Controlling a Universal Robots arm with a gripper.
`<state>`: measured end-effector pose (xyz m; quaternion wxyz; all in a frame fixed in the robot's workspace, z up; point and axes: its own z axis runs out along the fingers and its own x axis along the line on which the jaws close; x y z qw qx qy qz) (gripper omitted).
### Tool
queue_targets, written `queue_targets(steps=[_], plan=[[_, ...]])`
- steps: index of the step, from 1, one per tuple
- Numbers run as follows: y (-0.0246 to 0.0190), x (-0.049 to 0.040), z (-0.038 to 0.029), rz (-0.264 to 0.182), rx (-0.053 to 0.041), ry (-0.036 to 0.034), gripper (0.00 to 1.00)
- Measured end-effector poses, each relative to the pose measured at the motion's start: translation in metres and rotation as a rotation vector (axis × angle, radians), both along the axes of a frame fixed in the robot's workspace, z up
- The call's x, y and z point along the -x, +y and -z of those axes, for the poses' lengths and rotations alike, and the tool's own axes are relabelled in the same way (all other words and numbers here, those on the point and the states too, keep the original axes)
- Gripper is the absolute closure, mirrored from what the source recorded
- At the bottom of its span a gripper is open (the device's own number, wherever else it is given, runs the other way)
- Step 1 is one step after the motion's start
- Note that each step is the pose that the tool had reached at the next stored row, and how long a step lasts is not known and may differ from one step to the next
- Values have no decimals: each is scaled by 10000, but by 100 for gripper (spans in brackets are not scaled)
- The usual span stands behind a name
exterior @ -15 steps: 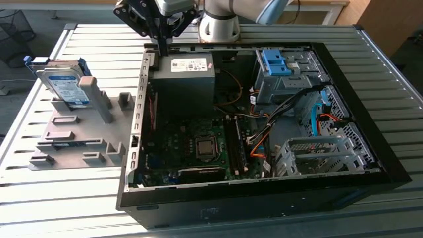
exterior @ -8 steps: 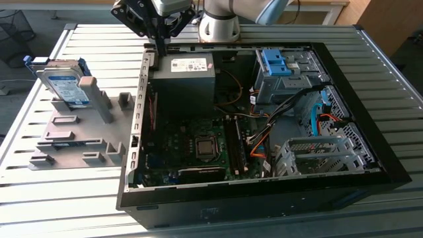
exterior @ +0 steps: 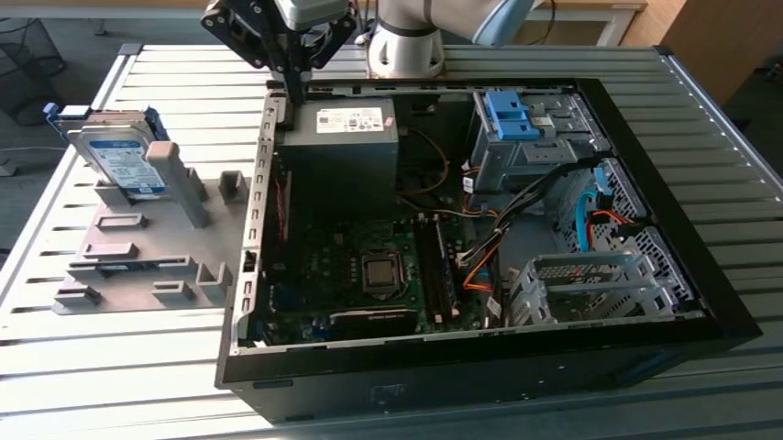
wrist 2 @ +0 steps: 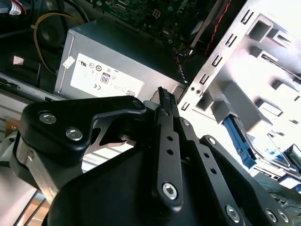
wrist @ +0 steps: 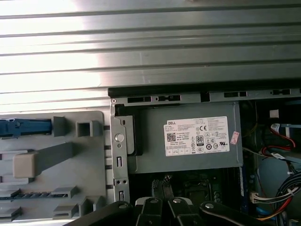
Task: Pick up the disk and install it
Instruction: 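Reach for the disk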
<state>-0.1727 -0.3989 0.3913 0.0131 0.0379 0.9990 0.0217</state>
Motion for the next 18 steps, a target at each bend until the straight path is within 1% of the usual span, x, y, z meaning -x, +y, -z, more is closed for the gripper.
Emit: queue_targets(steps=[18], plan=[[0,69,7,-1,0,0,89]])
